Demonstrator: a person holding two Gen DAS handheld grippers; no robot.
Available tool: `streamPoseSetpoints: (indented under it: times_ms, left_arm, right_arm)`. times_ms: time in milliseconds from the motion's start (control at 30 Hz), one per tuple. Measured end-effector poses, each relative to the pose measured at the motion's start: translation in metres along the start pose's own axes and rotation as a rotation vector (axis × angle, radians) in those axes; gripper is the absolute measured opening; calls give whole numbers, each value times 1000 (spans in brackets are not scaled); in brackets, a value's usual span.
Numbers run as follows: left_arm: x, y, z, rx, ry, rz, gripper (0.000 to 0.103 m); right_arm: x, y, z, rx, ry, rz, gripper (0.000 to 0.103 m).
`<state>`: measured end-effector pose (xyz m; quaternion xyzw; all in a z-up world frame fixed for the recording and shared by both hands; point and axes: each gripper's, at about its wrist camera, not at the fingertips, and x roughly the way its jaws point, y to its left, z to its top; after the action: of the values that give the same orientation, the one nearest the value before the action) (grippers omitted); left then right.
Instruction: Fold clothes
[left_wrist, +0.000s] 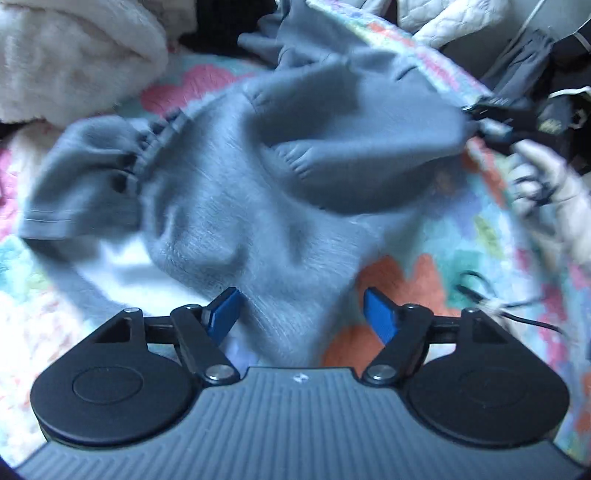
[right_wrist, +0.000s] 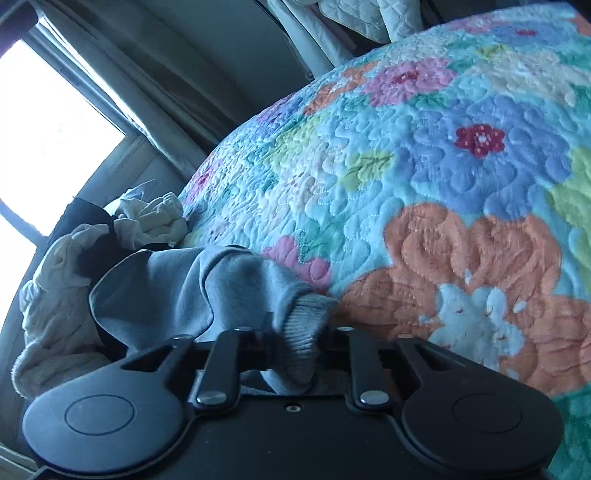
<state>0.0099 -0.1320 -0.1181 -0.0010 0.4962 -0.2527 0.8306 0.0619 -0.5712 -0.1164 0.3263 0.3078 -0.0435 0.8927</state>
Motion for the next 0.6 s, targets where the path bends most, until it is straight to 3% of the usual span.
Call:
streamPoseSetpoints:
  times_ms: [67,133,233,333,433,500,533,600]
  left_arm:
    - [3,-6,-2,52,-43,87,5]
    - [-11,-6,-4,63,-80,105,4]
    - [-56,-7,-6,92,-166,155,4]
    - [-101,-6,-14,98,-219,126,4]
    - [-100,-9,-32,87,-136,72,4]
    - [-79,-14,-44,90,-25,77,4]
    - [-69,-16,-50,98,25,86,4]
    - [-65,-17,-58,77,63,80,9]
  right_arm:
    - [-8,20,14,-113,-29,-14,10]
    - [-21,42,33,-218,-60,-10,9]
    - [-56,69,69,-271,-116,52,8]
    - [-83,72,84,-282,-153,60,7]
    - [-74,33,78,-183,-81,-21,9]
    - [-53,-10,59,-67,3,-108,22]
    - [-45,-30,45,-17,34,-156,34]
    - [-41,-57,17,71,60,-209,36]
